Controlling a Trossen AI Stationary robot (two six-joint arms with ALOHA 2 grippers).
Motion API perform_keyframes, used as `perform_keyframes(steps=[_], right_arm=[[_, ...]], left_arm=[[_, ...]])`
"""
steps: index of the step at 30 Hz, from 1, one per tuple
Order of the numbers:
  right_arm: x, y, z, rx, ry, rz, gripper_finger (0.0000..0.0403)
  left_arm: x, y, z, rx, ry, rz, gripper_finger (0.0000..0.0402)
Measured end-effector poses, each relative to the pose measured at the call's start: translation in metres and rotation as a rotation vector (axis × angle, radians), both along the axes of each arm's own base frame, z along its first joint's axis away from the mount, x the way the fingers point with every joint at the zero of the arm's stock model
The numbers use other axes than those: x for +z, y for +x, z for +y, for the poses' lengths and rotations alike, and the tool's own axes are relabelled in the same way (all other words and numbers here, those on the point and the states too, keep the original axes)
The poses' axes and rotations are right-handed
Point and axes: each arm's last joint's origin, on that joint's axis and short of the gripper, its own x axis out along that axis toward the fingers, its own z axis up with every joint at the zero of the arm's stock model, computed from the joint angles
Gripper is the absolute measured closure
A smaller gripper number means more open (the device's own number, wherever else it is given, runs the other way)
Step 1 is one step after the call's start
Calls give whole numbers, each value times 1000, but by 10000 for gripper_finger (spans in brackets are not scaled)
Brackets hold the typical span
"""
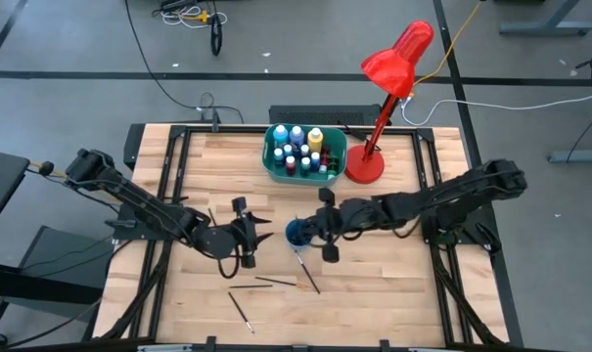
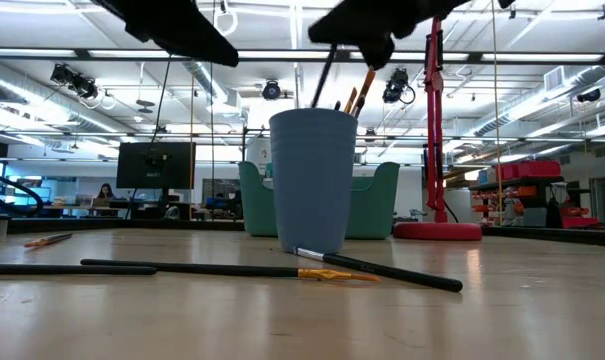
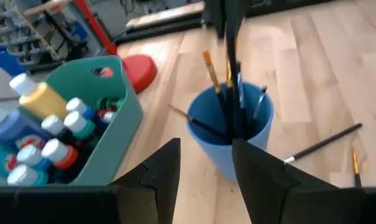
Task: Pick & Place Paint Supplies
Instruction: Put the silver paint brush into the blue cup
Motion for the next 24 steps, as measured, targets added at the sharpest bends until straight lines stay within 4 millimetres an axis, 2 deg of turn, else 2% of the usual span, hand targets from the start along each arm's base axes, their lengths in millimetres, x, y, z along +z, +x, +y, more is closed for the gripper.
perform_keyframes(steps=[3, 10, 15, 20, 24], right_arm=[[-1, 11, 2, -2, -11, 52, 397], [4, 24, 0, -3, 2, 147, 394], [-8, 25, -2, -1, 59, 220, 393], [-13, 27, -4, -46, 3, 206, 391], [-10, 29, -4, -66, 3, 169, 372]], left_arm=[[2, 2, 1, -15, 12, -9, 248], [7, 6, 6, -15, 20, -43, 246], [7, 7, 8, -27, 20, -42, 246], [6, 7, 8, -28, 10, -34, 246], [5, 6, 7, -64, -22, -18, 248]])
